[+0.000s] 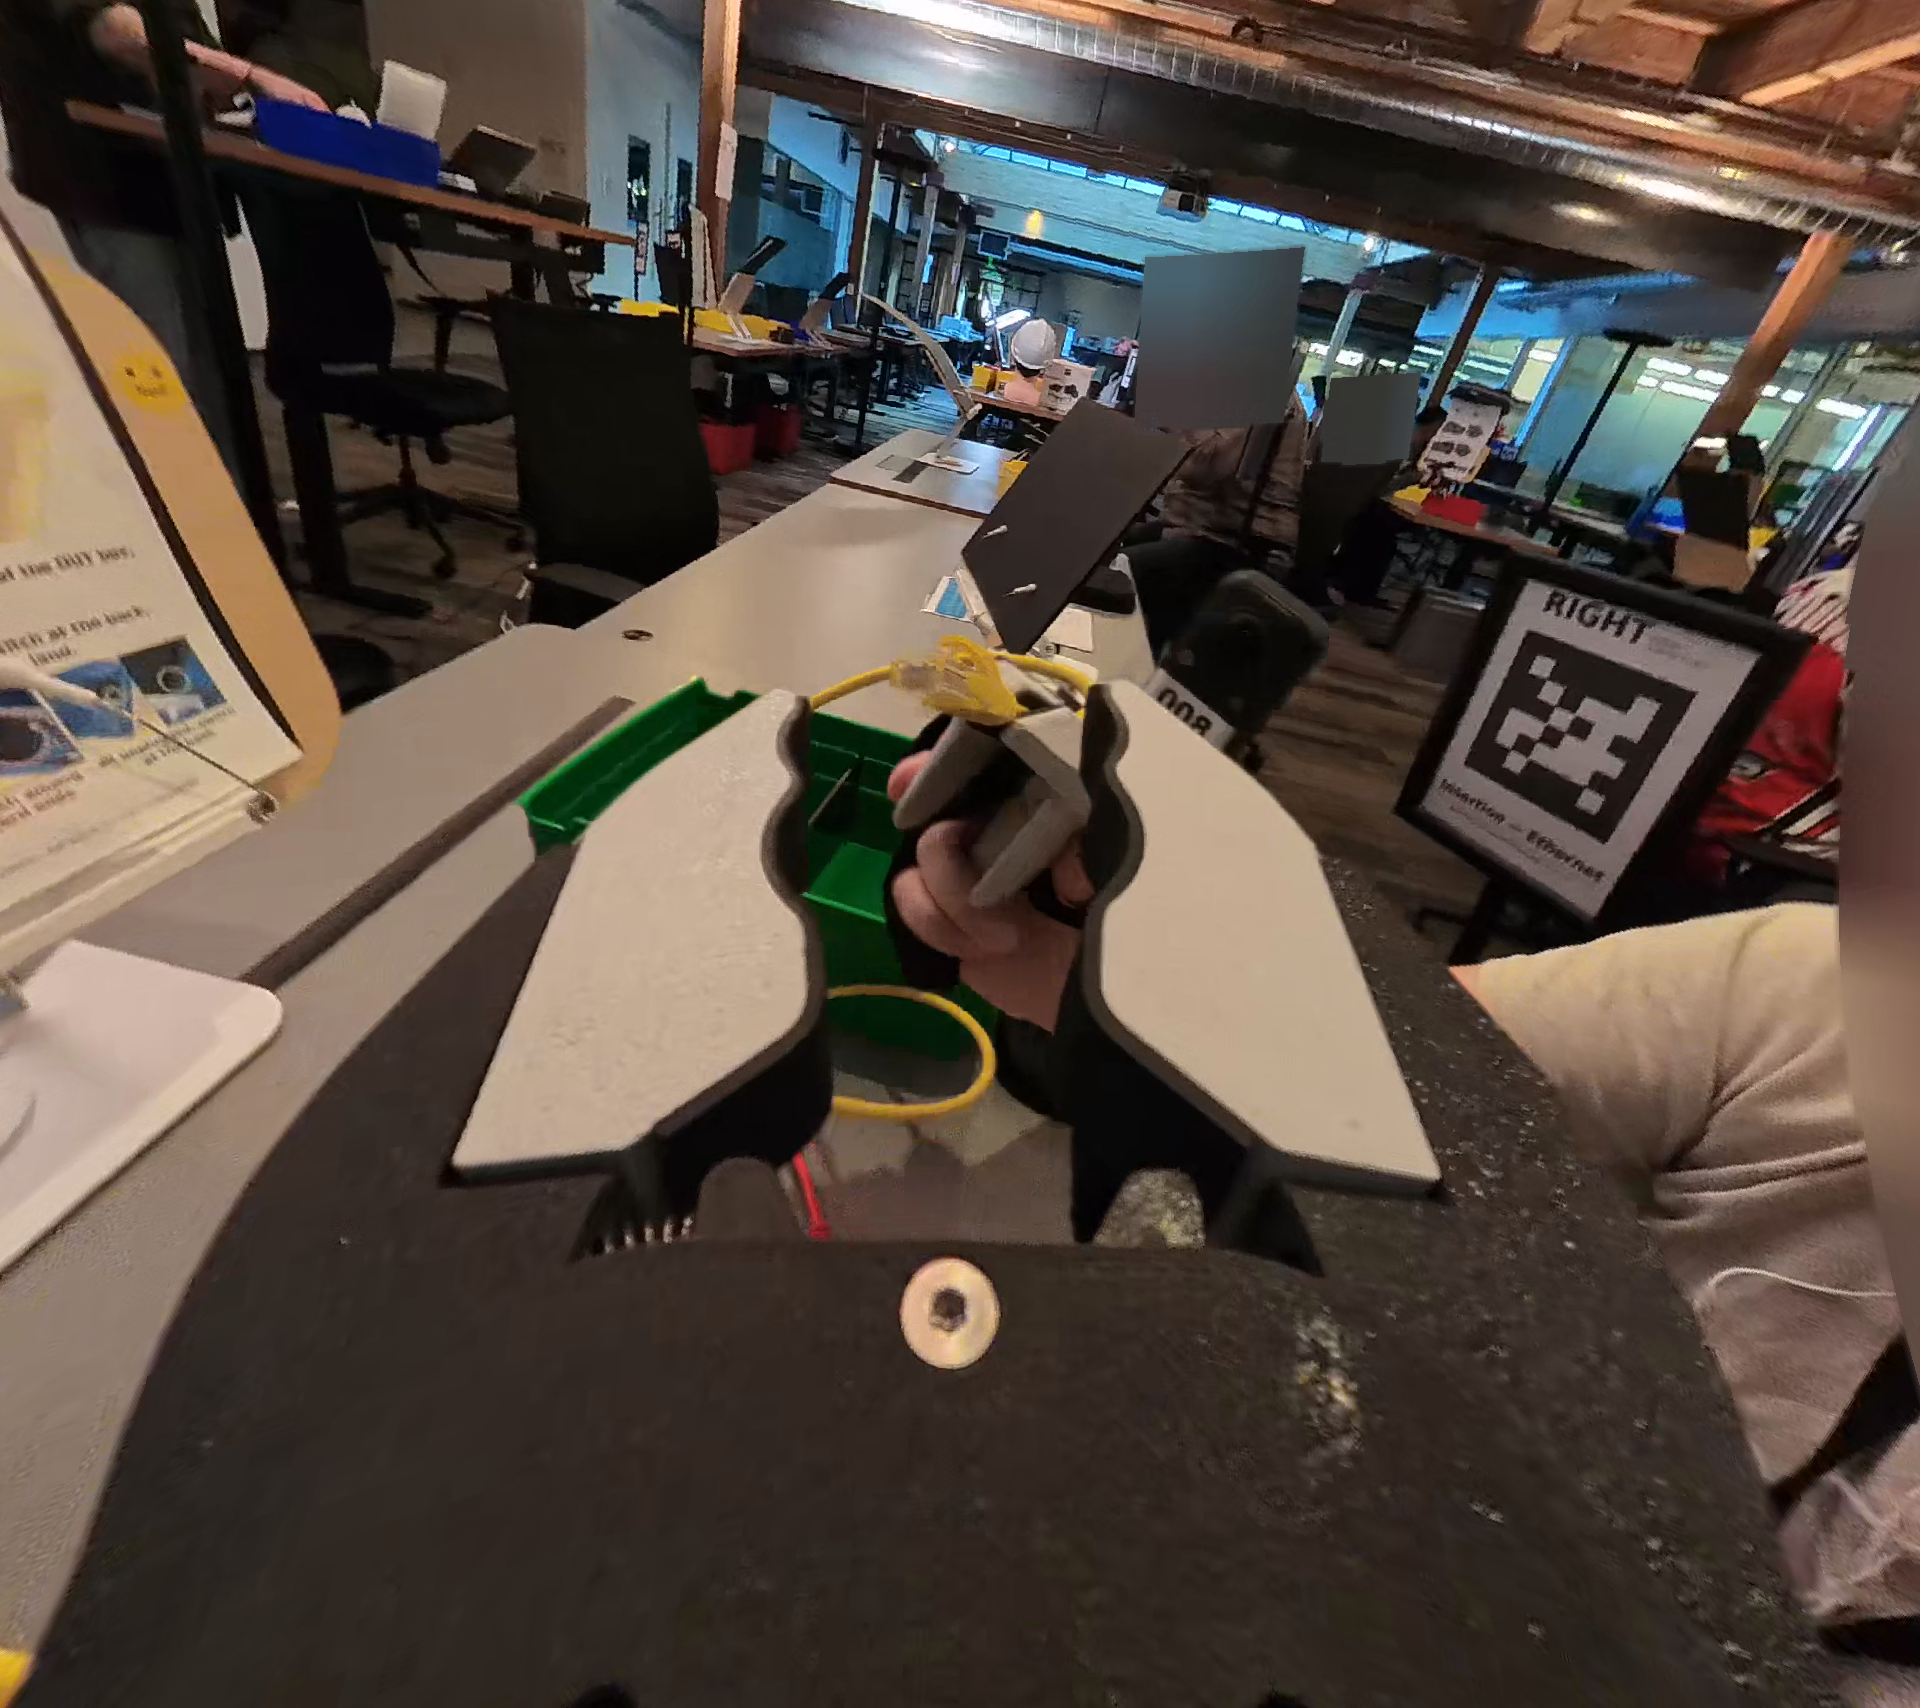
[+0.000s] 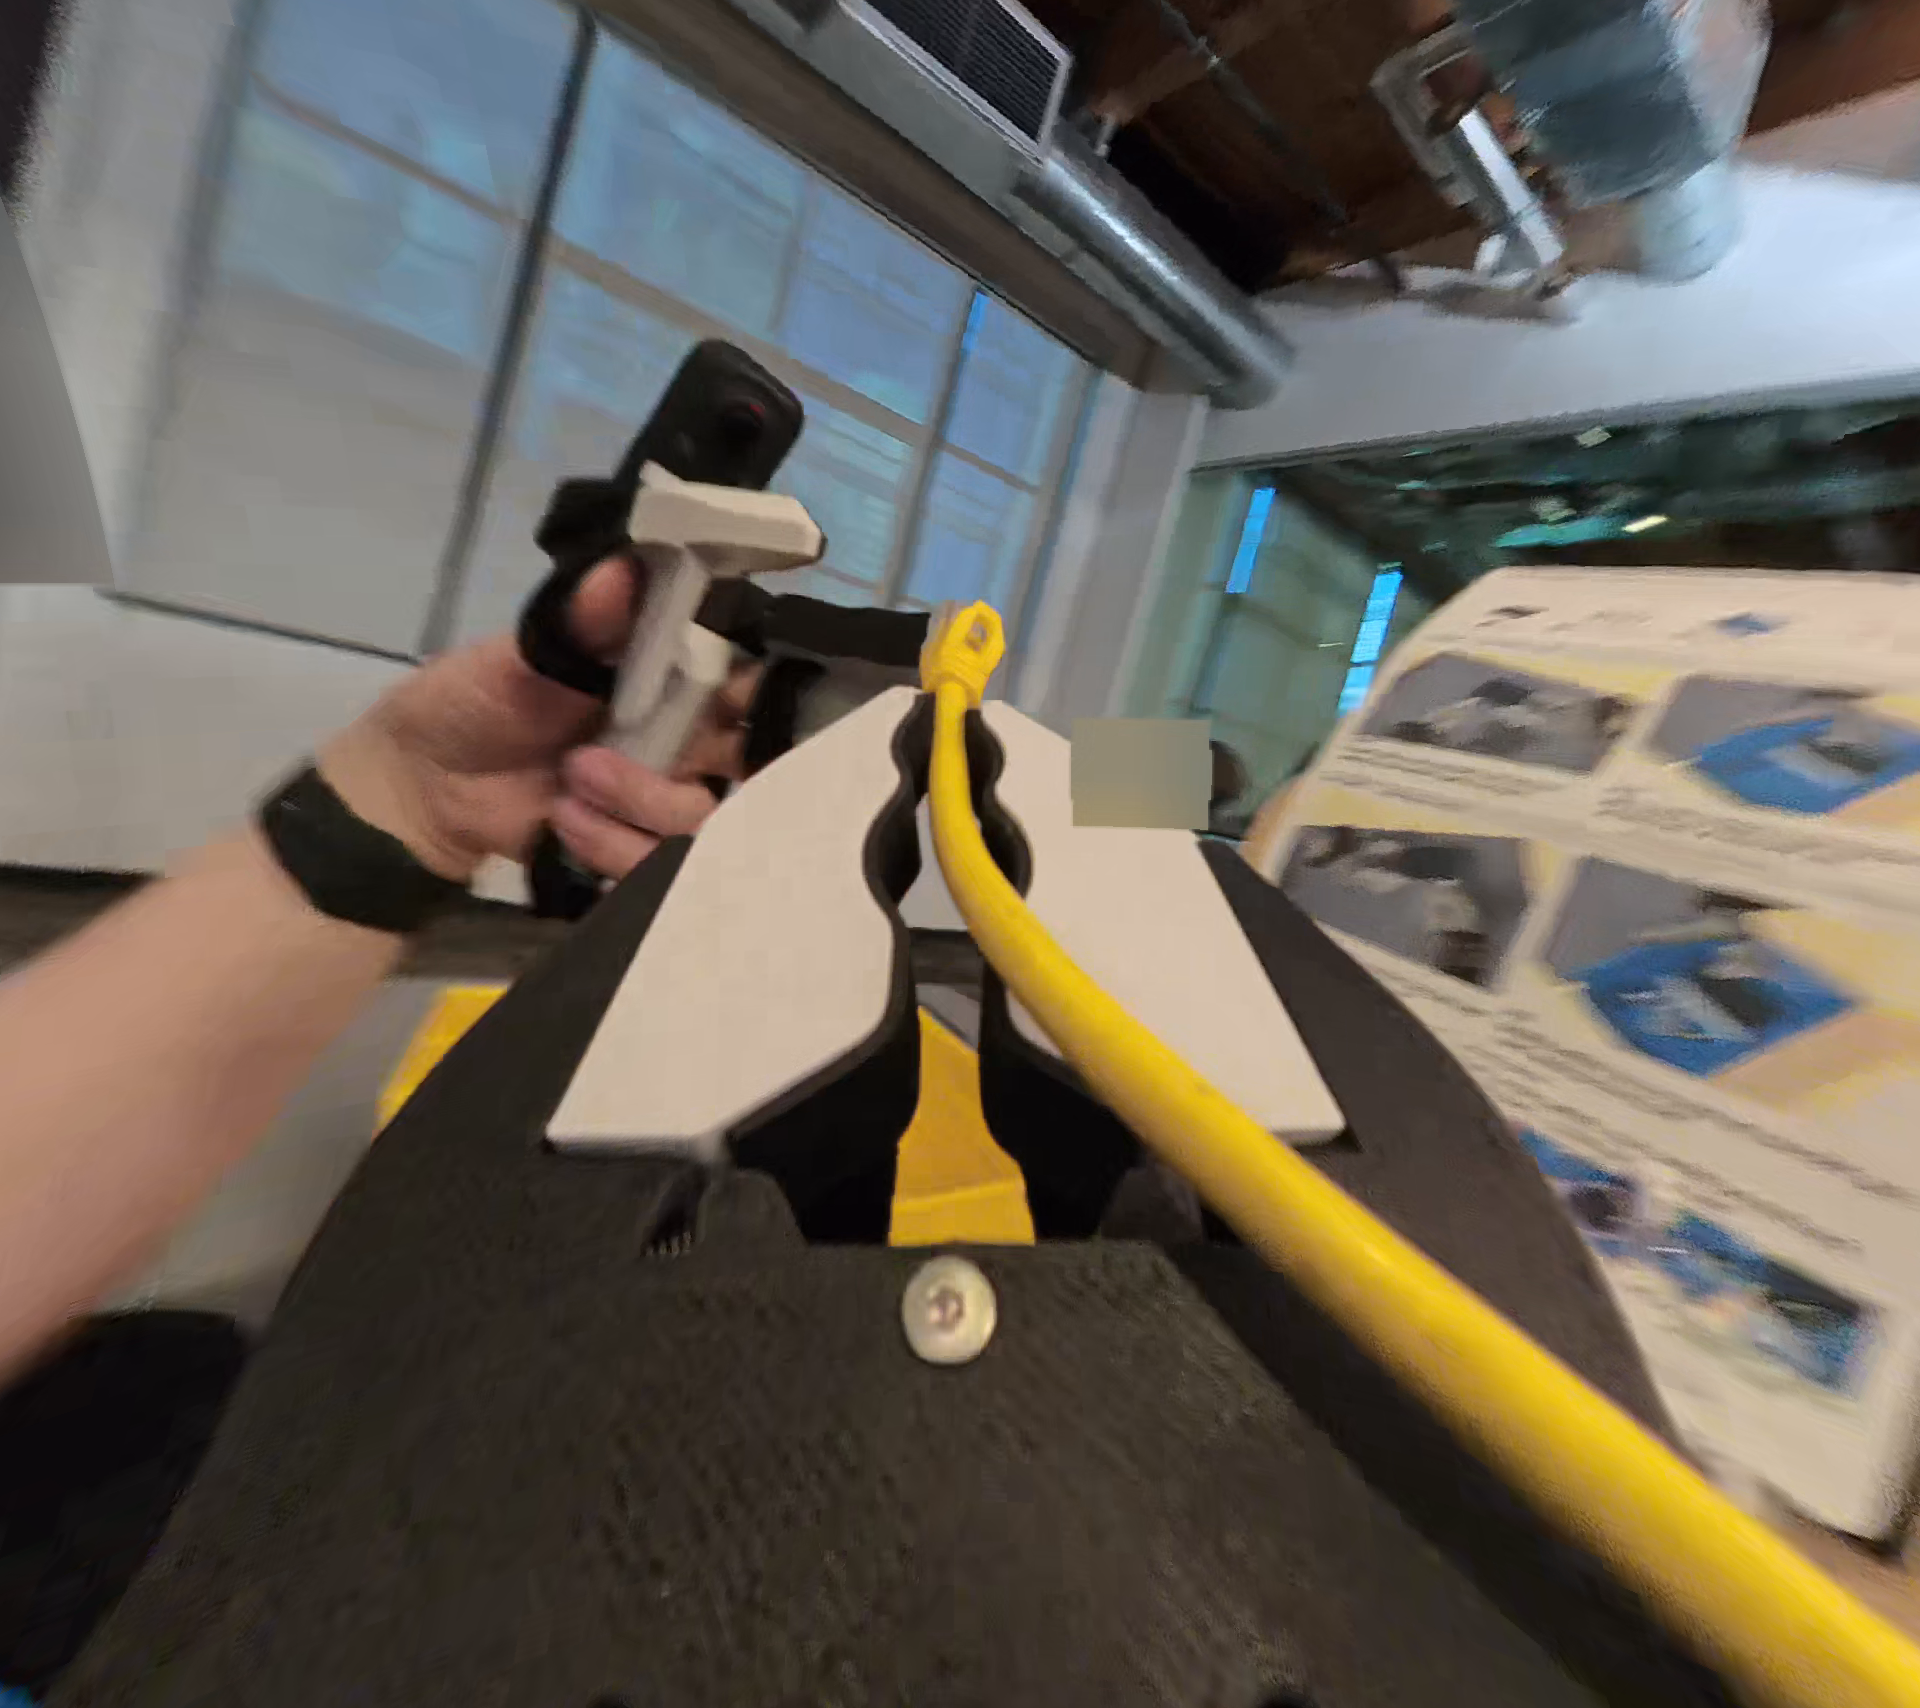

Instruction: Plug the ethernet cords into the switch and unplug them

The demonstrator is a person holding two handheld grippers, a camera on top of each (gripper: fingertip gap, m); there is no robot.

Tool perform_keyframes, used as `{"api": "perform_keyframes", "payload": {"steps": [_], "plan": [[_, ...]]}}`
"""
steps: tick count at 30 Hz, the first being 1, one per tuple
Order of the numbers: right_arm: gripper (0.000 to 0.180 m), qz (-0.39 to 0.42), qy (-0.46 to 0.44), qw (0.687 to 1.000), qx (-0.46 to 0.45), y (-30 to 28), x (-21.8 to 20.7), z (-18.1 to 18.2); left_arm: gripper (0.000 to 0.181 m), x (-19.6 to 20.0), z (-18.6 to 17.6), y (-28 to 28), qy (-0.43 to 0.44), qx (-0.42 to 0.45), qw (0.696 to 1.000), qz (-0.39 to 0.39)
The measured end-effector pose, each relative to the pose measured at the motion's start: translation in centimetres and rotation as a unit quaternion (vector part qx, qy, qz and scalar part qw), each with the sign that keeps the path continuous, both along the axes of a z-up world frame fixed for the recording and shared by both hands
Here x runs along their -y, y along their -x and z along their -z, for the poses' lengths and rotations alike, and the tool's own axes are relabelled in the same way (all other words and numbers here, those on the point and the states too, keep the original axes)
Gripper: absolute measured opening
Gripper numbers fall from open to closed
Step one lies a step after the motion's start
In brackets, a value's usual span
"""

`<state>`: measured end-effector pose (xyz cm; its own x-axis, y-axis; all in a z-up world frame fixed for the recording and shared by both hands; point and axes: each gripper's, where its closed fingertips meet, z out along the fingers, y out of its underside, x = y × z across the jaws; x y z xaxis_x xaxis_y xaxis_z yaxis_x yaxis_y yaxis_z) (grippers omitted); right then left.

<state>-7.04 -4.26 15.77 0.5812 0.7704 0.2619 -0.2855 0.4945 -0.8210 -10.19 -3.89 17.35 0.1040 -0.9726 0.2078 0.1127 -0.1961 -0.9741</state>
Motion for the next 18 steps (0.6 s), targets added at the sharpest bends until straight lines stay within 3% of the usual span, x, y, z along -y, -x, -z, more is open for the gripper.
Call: {"api": "perform_keyframes", "payload": {"steps": [4, 7, 14, 18], "plan": [[0.006, 0.151, -0.097, 0.980, 0.083, 0.0, -0.2, 0.1, 0.053, -0.3, 0.9, -0.5, 0.053, -0.015, 0.998, 0.018], [0.006, 0.215, -0.149, 0.956, 0.134, 0.6, -0.1, 0.5, 0.056, -0.7, 1.7, -1.3, 0.076, -0.025, 0.996, 0.029], [0.006, 0.255, -0.202, 0.927, 0.186, 1.7, -0.2, 1.6, 0.024, -0.6, 2.2, -2.0, 0.099, -0.027, 0.993, 0.066], [0.008, 0.205, -0.140, 0.957, 0.147, 1.7, -0.7, 1.7, 0.024, -1.0, 1.9, -2.2, 0.083, -0.017, 0.995, 0.053]]}}
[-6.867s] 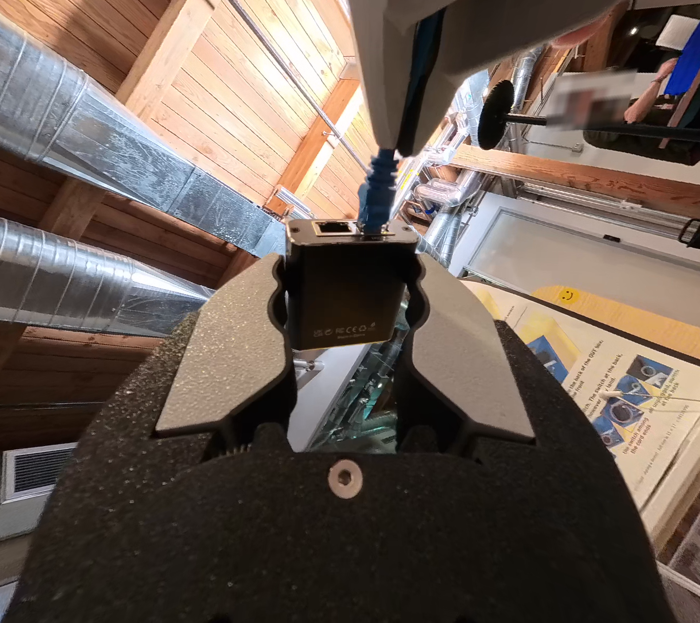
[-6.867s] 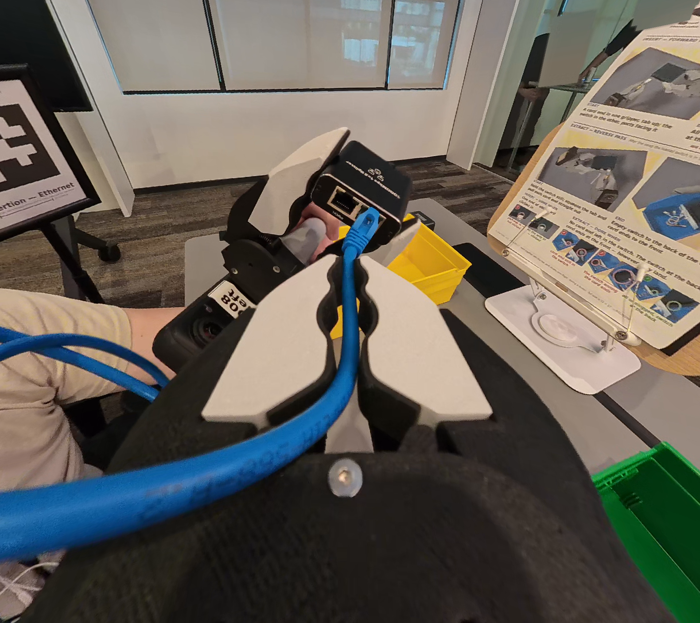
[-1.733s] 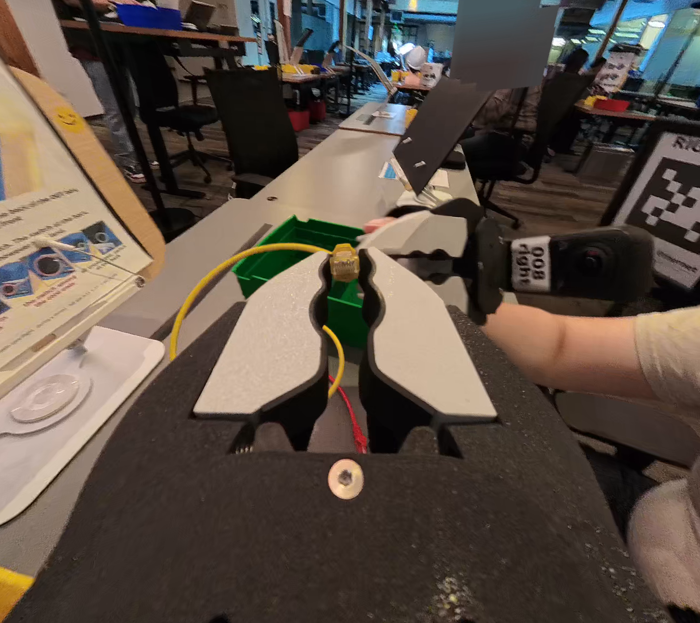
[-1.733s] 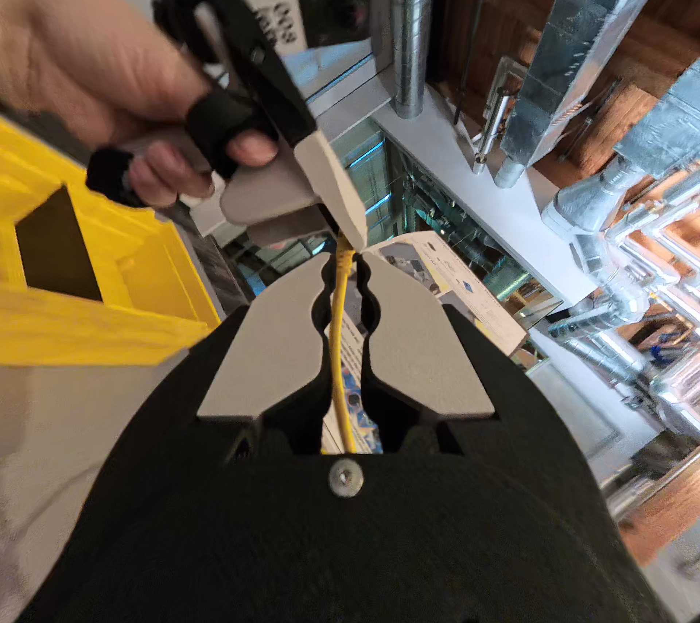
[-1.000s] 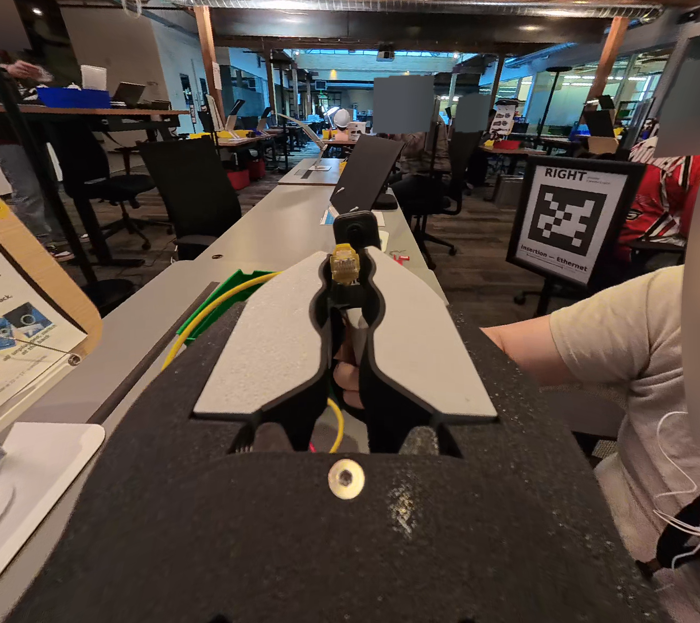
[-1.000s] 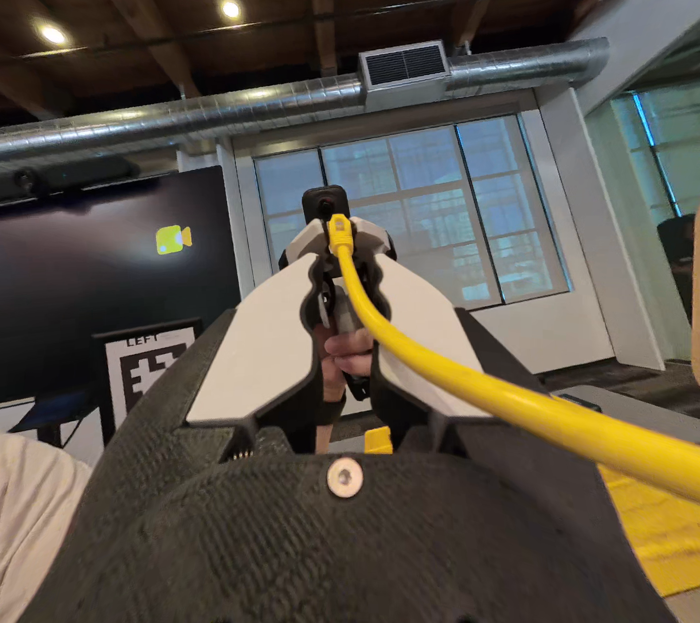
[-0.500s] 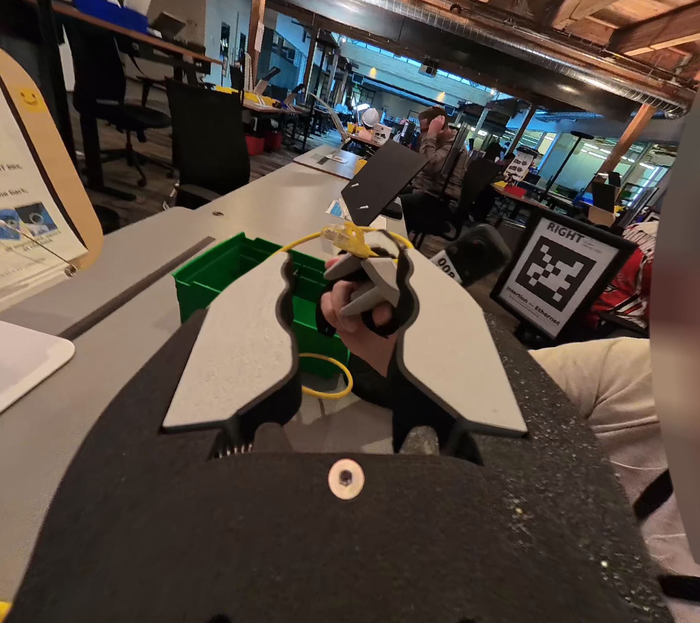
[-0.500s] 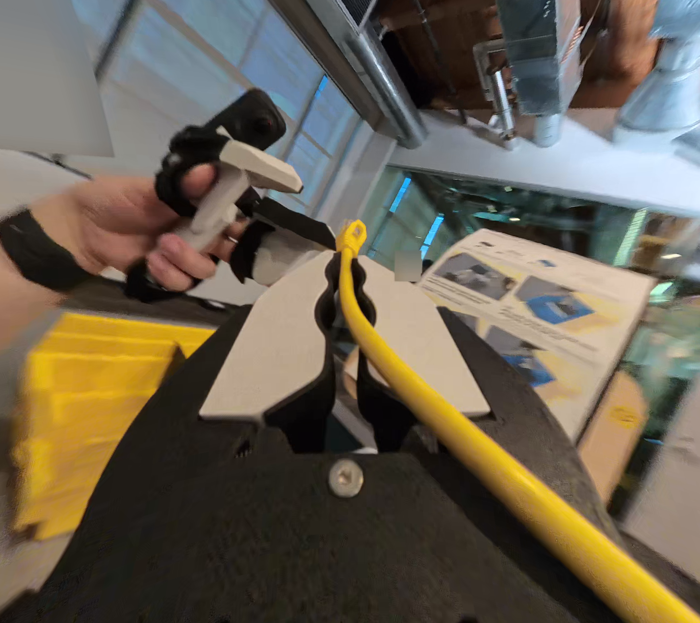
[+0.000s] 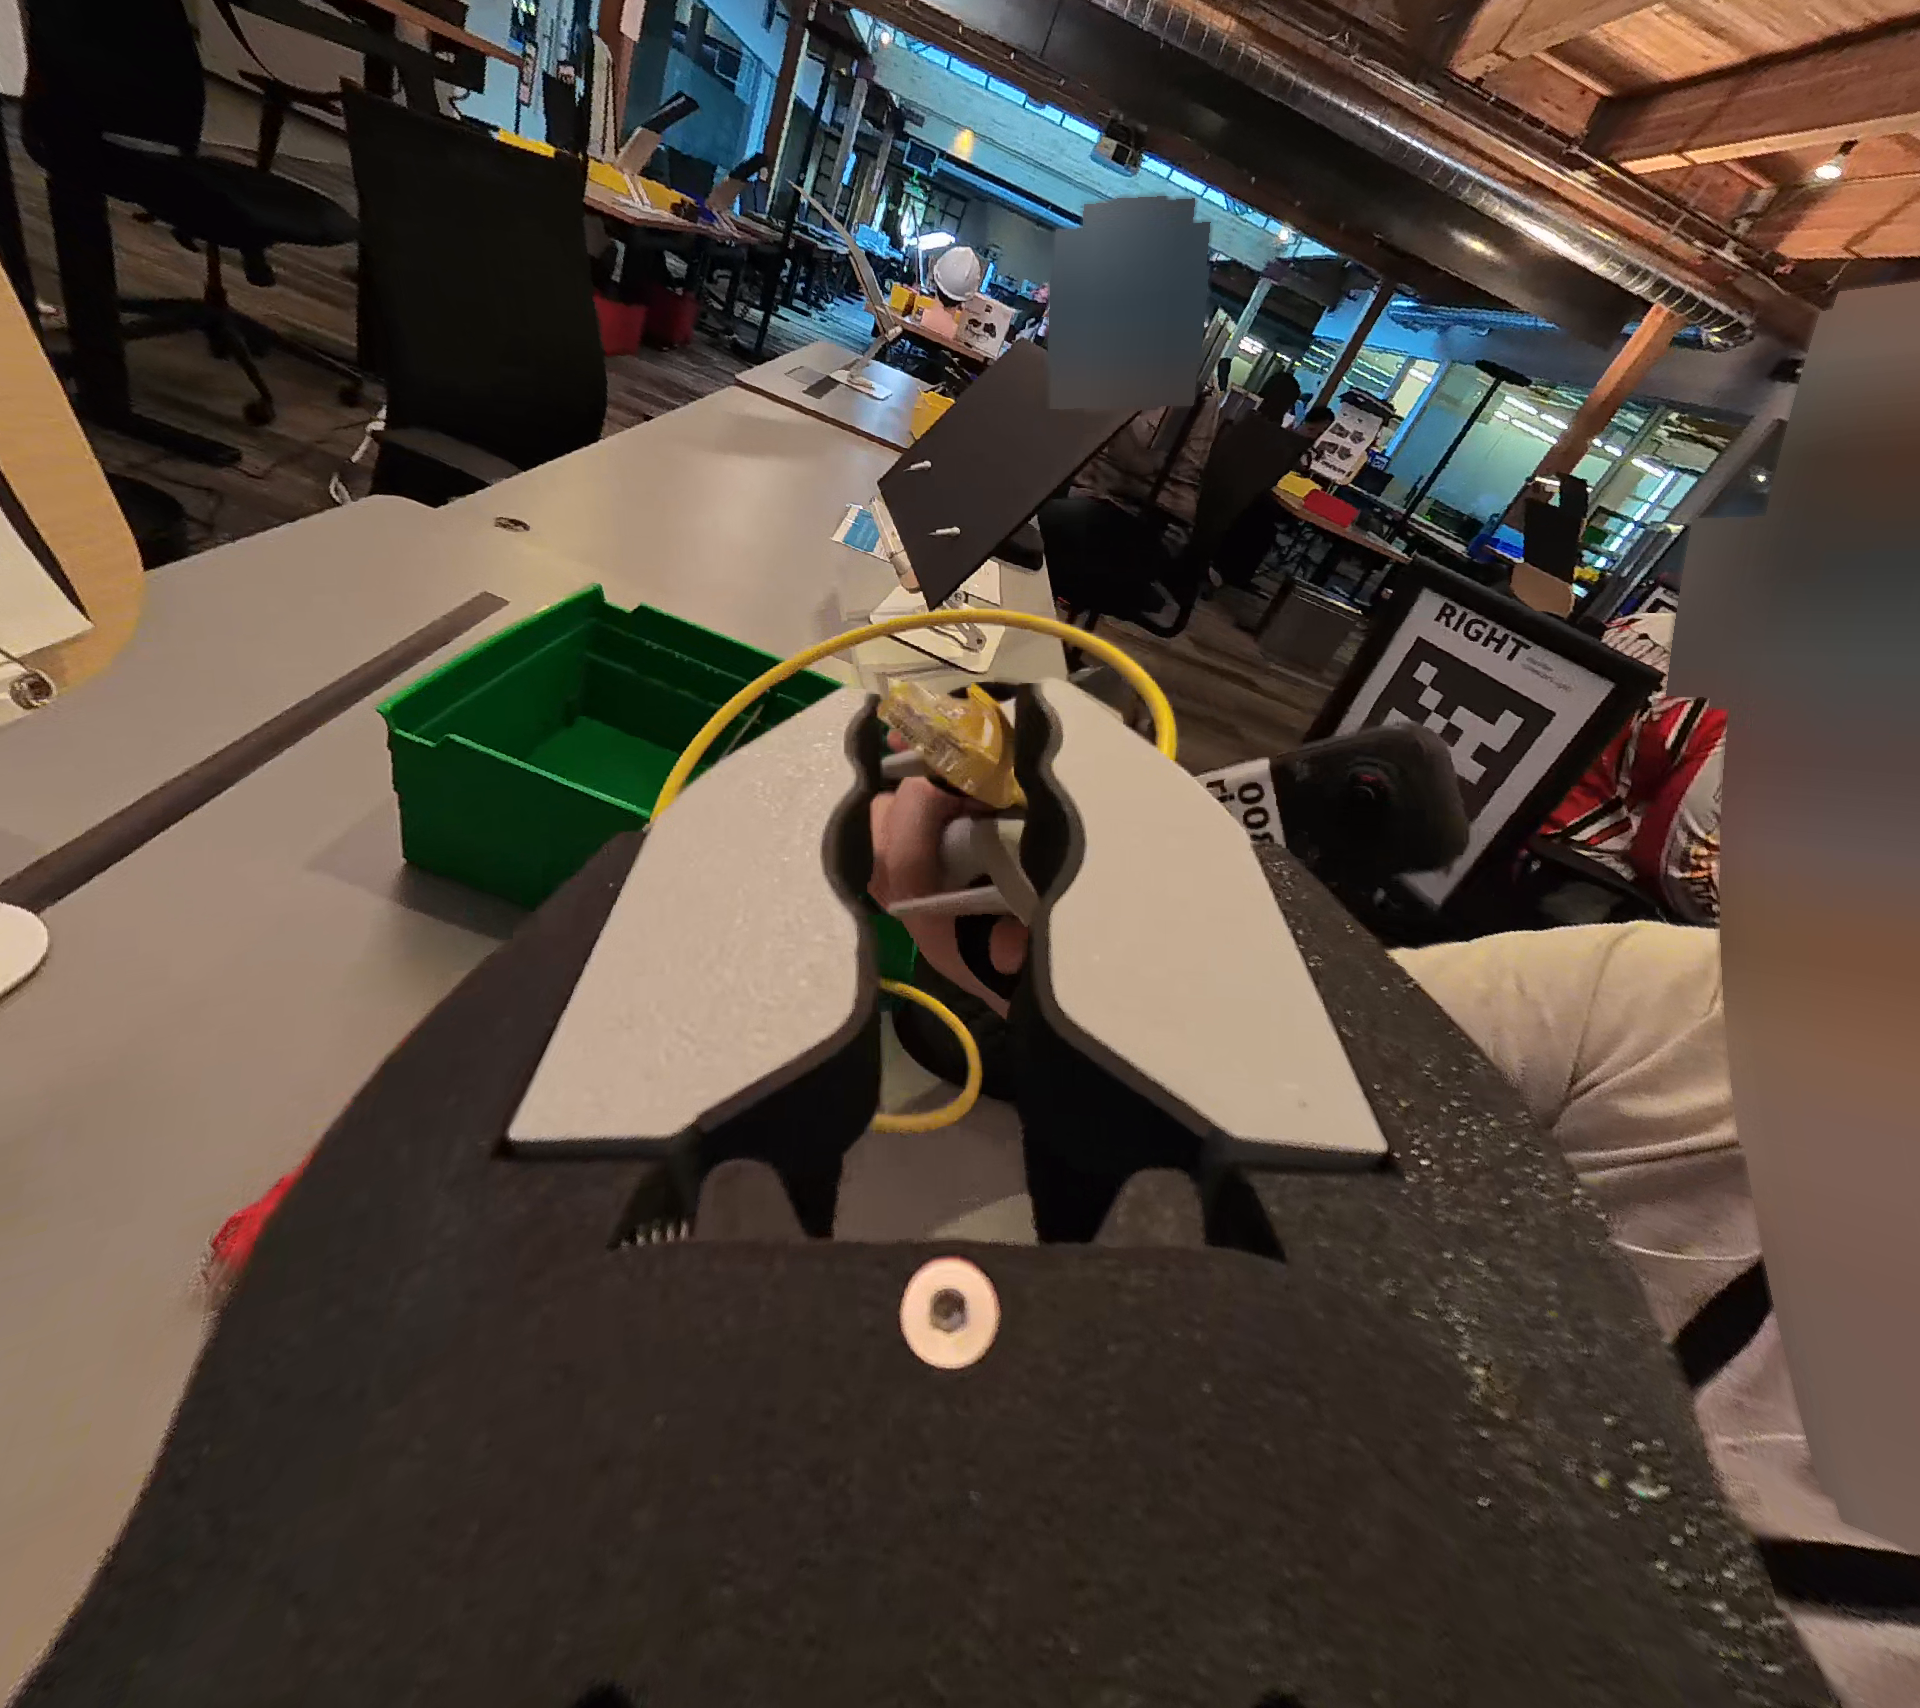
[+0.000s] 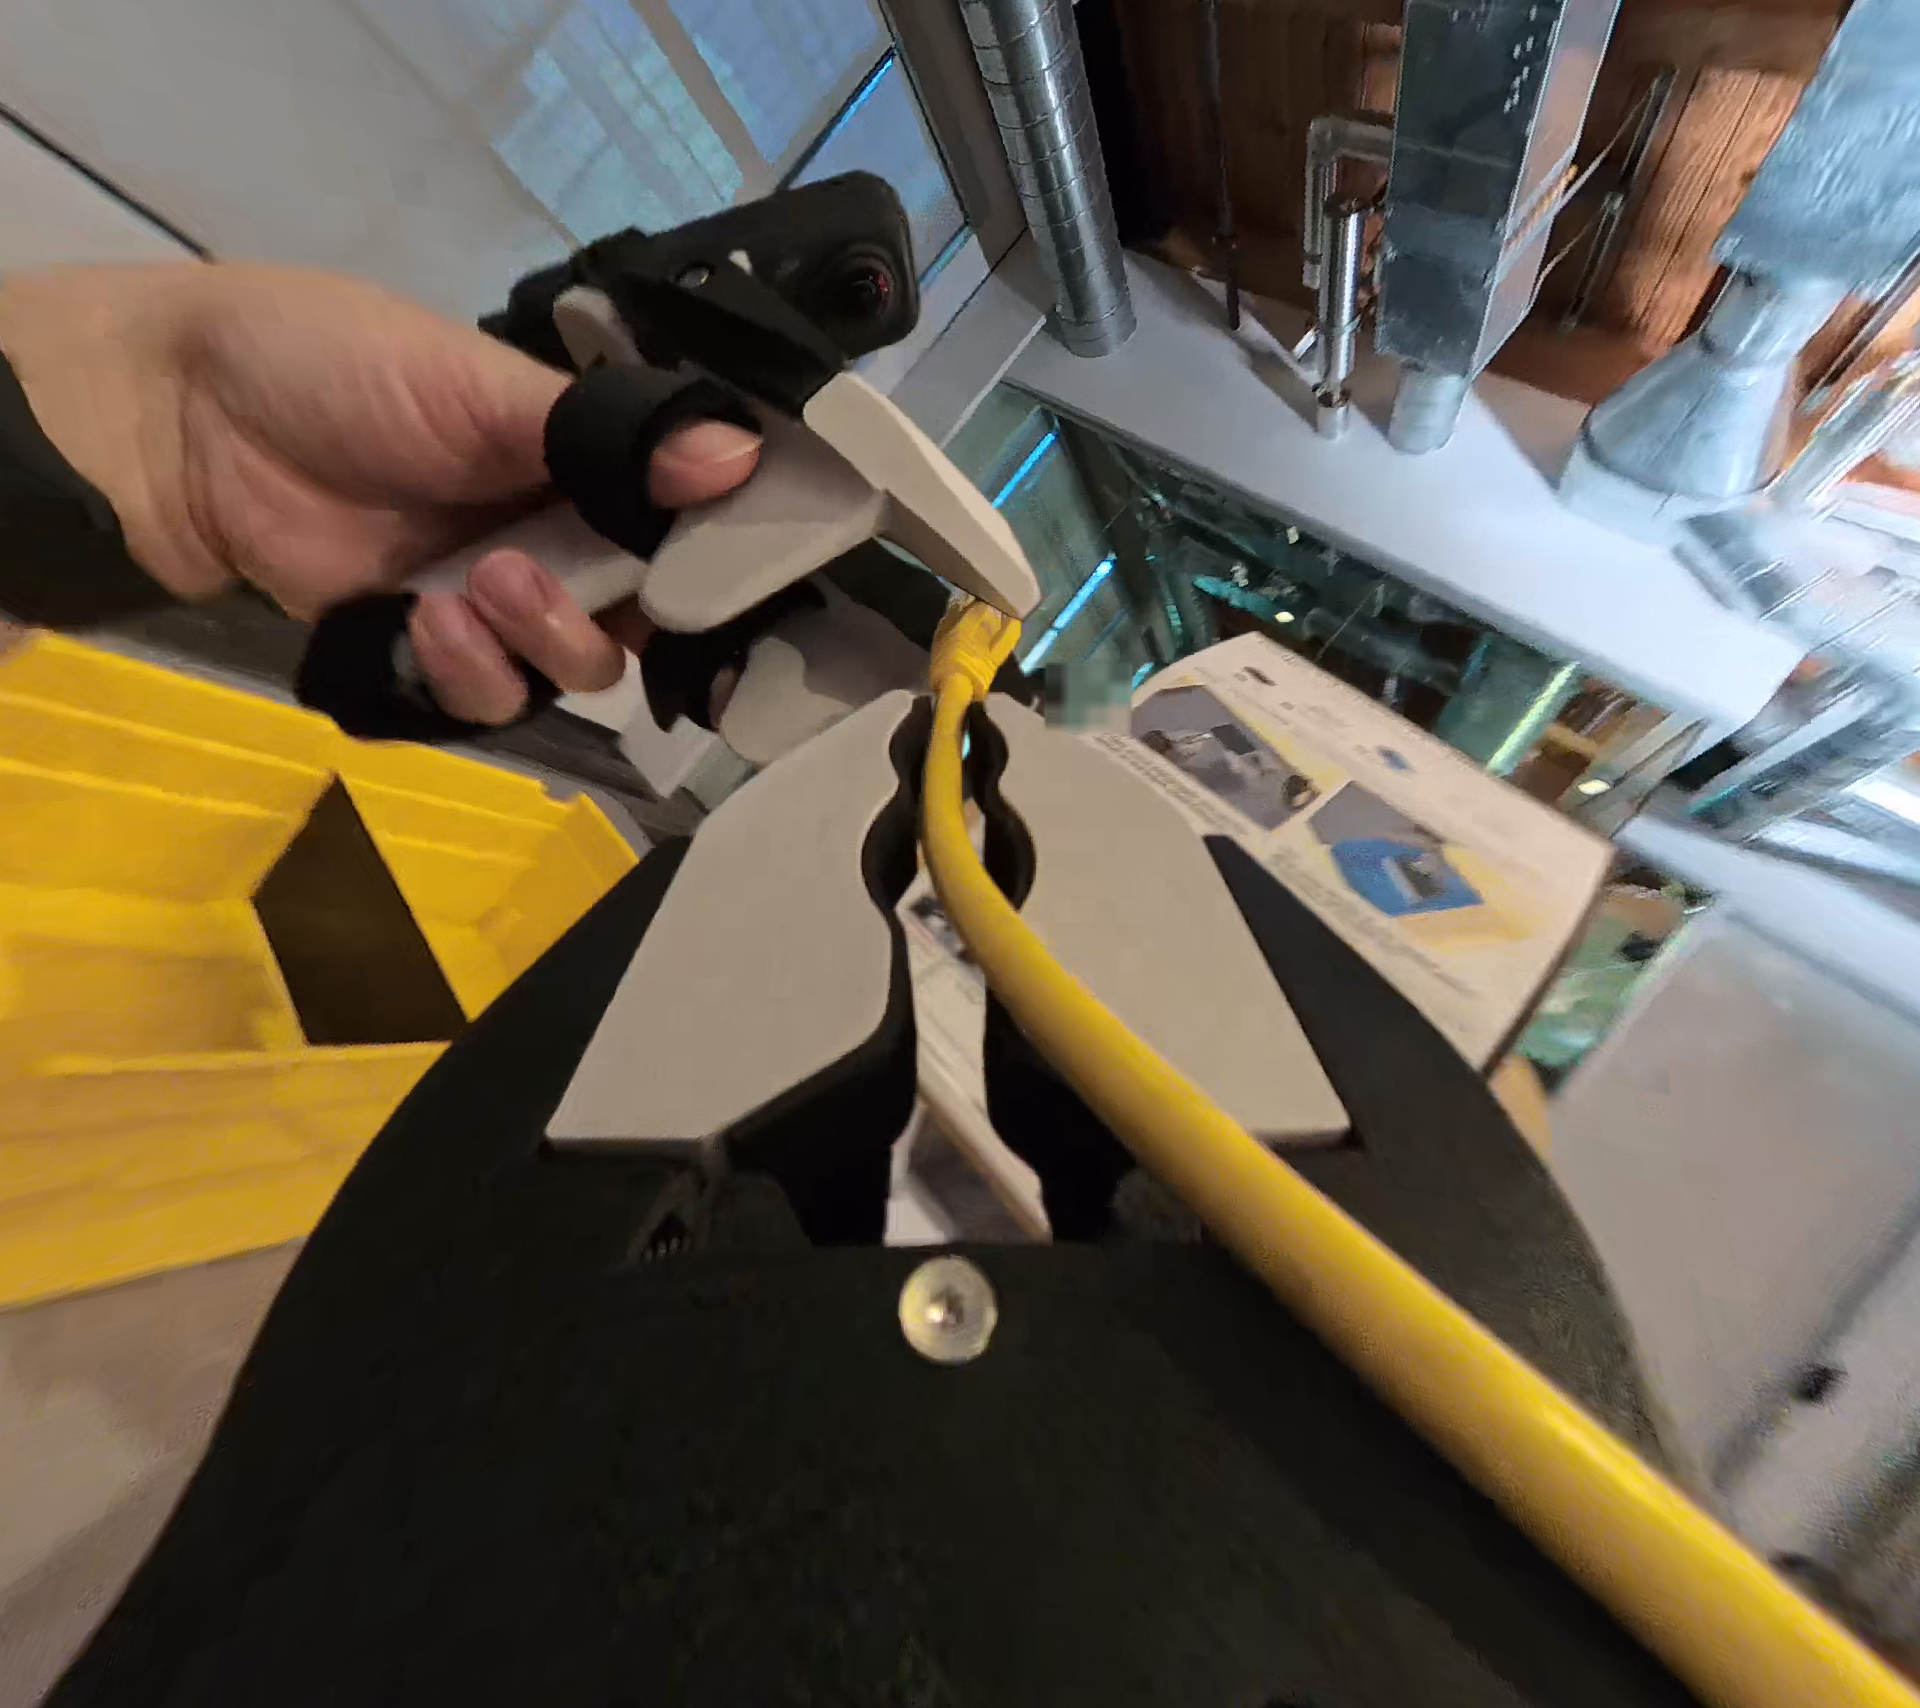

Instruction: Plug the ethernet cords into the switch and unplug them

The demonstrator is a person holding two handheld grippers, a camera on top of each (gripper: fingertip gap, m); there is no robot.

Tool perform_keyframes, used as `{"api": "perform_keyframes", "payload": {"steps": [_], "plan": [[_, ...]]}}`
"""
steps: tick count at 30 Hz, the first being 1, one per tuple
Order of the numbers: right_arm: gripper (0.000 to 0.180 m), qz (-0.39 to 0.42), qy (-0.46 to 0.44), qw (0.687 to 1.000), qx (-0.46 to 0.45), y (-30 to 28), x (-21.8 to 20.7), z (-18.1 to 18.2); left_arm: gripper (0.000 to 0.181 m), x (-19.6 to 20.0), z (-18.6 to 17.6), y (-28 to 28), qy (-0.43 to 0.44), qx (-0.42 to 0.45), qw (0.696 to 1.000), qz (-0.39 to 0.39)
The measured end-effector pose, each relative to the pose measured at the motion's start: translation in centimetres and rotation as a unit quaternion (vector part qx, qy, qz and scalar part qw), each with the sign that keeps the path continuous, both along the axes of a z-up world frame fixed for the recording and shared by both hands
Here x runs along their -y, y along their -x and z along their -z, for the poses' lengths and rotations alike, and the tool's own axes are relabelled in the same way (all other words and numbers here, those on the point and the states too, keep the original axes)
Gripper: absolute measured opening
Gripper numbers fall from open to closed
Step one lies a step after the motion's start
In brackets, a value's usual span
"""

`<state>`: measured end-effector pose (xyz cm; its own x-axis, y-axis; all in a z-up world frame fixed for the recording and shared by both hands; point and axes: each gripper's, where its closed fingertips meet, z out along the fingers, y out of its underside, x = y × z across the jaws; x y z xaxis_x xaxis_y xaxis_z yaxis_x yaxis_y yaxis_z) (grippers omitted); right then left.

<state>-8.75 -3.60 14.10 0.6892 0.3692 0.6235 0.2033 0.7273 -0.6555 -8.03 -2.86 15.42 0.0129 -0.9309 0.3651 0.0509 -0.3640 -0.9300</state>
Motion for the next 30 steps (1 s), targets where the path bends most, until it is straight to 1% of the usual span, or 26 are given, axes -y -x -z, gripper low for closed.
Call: {"api": "perform_keyframes", "payload": {"steps": [2, 3, 4, 5, 7, 9, 10, 11, 14, 16, 18, 22, 24, 30], "plan": [[0.011, -0.048, 0.051, 0.997, -0.045, 0.0, 0.0, -0.3, 0.023, 0.0, -0.6, -0.2, -0.012, 0.018, 1.000, -0.004], [0.023, -0.069, 0.082, 0.992, -0.074, -0.1, -0.1, -0.5, 0.023, 0.1, -0.8, -0.4, -0.021, 0.026, 0.999, -0.002], [0.025, -0.094, 0.113, 0.984, -0.101, -0.2, -0.2, -0.7, 0.022, 0.2, -1.1, -0.6, -0.032, 0.034, 0.999, -0.002], [0.024, -0.124, 0.144, 0.973, -0.128, -0.3, -0.2, -0.9, 0.022, 0.2, -1.4, -0.7, -0.047, 0.044, 0.998, -0.006], [0.021, -0.197, 0.213, 0.939, -0.185, -0.5, -0.1, -1.3, 0.022, 0.5, -1.9, -1.0, -0.077, 0.058, 0.995, -0.010], [0.020, -0.253, 0.252, 0.905, -0.233, -0.9, 0.0, -1.7, 0.021, 0.8, -2.4, -1.4, -0.110, 0.070, 0.991, -0.013], [0.020, -0.265, 0.255, 0.896, -0.249, -1.2, 0.0, -1.9, 0.020, 1.0, -2.5, -1.7, -0.118, 0.076, 0.990, -0.014], [0.019, -0.265, 0.248, 0.896, -0.256, -1.5, 0.1, -2.1, 0.018, 1.2, -2.8, -1.9, -0.121, 0.086, 0.989, -0.011], [0.015, -0.229, 0.202, 0.920, -0.246, -2.0, 0.4, -2.4, 0.017, 1.2, -3.0, -2.5, -0.114, 0.106, 0.988, -0.008], [0.012, -0.223, 0.186, 0.924, -0.250, -2.2, 0.8, -2.6, 0.017, 1.3, -3.0, -2.8, -0.108, 0.116, 0.987, 0.002], [0.011, -0.240, 0.200, 0.913, -0.262, -2.3, 0.8, -2.7, 0.016, 1.4, -3.2, -2.9, -0.109, 0.124, 0.986, 0.005], [0.012, -0.297, 0.237, 0.876, -0.296, -2.5, 0.8, -2.8, 0.015, 1.6, -3.3, -3.1, -0.129, 0.127, 0.984, -0.001], [0.013, -0.311, 0.242, 0.864, -0.311, -2.7, 0.9, -2.9, 0.015, 1.7, -3.4, -3.3, -0.140, 0.131, 0.982, -0.004], [0.013, -0.307, 0.243, 0.864, -0.317, -2.9, 0.8, -2.9, 0.015, 1.7, -3.3, -3.6, -0.137, 0.134, 0.981, -0.005]]}}
